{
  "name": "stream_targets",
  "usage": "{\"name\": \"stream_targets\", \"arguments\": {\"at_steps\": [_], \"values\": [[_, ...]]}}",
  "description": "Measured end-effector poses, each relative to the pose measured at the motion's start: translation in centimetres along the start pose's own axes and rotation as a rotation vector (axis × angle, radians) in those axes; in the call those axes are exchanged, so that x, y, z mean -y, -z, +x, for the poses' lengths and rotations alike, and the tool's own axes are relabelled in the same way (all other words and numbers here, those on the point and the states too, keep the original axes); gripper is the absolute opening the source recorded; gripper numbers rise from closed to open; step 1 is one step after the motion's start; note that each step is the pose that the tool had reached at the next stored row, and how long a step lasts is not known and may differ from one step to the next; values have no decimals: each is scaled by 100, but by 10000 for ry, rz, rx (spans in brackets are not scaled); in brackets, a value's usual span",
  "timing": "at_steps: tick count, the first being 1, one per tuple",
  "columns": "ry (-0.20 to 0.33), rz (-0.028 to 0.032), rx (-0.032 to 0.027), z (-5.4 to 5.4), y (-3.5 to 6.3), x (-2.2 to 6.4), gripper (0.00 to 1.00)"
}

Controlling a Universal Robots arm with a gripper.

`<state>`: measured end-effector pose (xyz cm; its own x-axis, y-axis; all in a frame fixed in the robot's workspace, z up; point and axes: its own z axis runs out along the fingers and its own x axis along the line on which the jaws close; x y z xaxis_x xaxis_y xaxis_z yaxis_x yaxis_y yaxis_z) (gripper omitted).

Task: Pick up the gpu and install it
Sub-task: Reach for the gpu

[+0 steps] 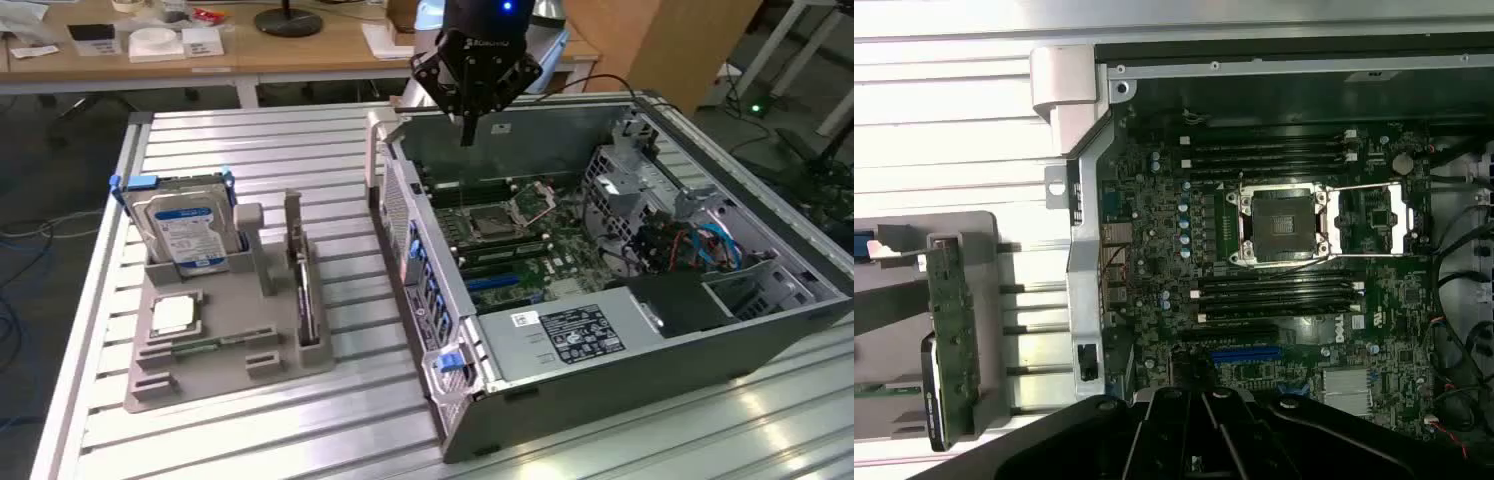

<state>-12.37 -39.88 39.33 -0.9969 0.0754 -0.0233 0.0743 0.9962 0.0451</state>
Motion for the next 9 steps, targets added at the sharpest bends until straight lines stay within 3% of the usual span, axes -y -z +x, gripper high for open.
{"name": "stream_targets", "arguments": {"at_steps": [9], "values": [[1,1,0,78,2,6,11]]}}
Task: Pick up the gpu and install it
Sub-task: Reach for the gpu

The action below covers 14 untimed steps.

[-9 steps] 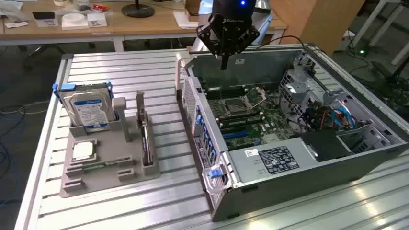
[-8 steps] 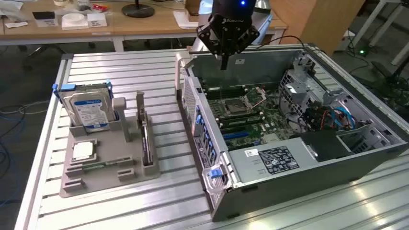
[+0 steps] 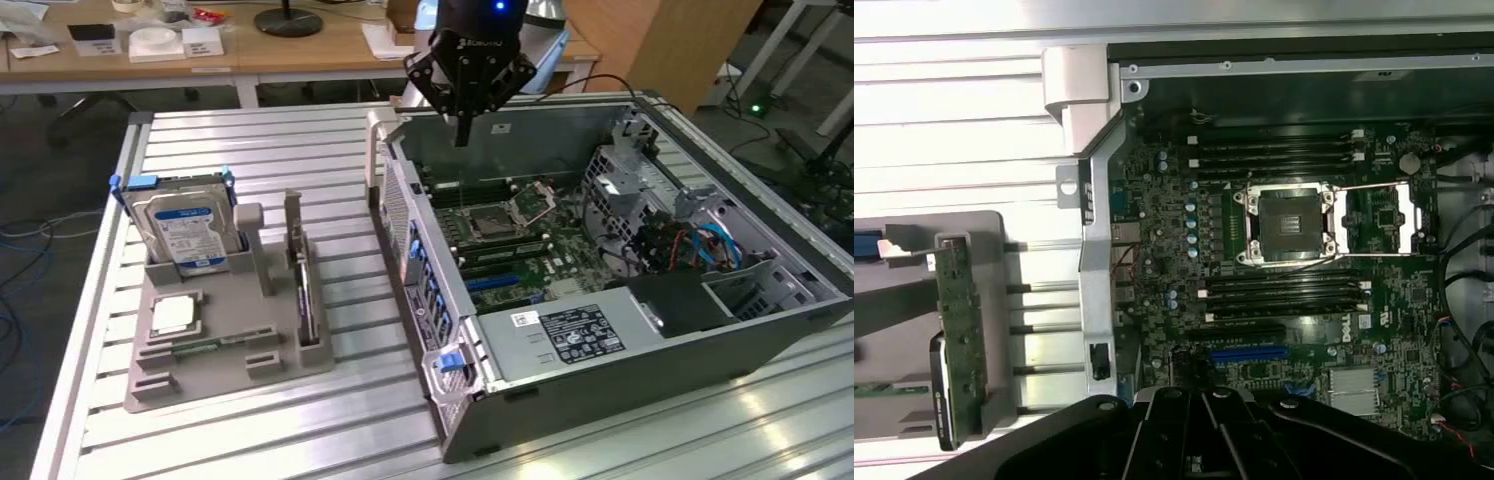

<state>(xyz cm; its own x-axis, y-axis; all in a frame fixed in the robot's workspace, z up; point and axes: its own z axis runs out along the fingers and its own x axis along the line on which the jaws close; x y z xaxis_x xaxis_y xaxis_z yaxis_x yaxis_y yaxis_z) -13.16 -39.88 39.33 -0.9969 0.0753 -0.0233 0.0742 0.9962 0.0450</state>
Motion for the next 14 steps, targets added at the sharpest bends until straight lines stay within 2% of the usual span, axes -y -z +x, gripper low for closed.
{"name": "stream_targets", "arguments": {"at_steps": [14], "values": [[0,-1,0,281,7,21,11]]}}
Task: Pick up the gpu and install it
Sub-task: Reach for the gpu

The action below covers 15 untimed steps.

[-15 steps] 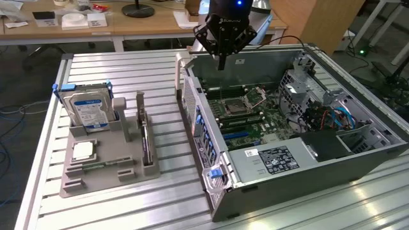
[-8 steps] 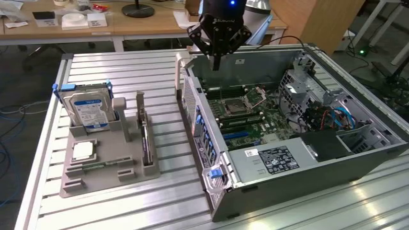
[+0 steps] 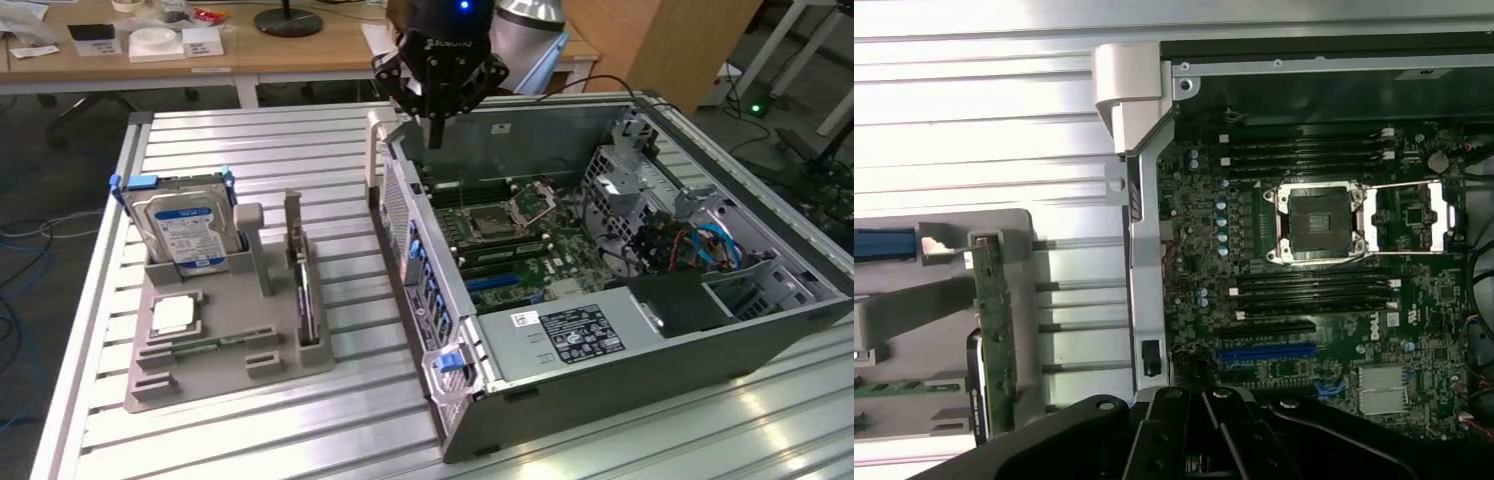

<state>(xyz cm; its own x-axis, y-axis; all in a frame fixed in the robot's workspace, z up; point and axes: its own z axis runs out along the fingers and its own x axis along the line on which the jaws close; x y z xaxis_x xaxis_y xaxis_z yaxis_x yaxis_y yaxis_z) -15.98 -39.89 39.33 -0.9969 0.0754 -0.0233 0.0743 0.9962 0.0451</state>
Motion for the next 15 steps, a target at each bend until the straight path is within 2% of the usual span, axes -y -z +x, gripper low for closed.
{"name": "stream_targets", "arguments": {"at_steps": [15], "values": [[0,0,0,369,10,27,11]]}}
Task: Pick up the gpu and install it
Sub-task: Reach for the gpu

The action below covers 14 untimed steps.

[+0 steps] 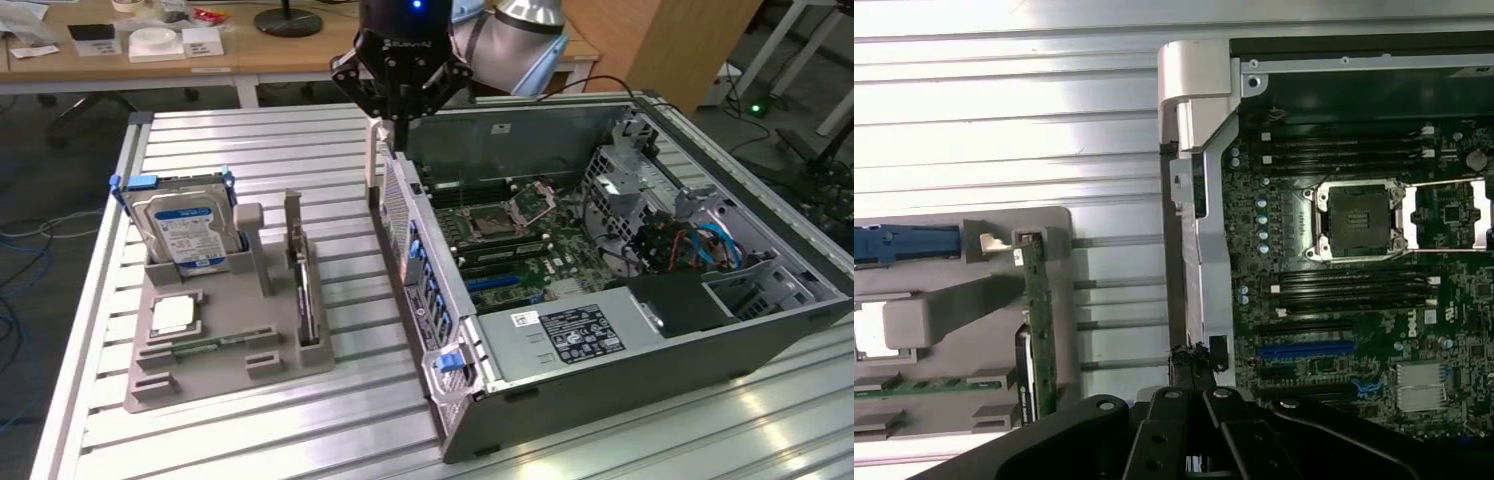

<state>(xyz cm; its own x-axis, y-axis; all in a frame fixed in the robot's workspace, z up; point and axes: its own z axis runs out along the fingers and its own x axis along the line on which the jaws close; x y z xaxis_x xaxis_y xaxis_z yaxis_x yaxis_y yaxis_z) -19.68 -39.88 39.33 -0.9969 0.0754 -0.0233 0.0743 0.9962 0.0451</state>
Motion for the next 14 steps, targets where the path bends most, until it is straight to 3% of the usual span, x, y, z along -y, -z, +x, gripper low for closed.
{"name": "stream_targets", "arguments": {"at_steps": [14], "values": [[1,0,0,348,9,26,11]]}}
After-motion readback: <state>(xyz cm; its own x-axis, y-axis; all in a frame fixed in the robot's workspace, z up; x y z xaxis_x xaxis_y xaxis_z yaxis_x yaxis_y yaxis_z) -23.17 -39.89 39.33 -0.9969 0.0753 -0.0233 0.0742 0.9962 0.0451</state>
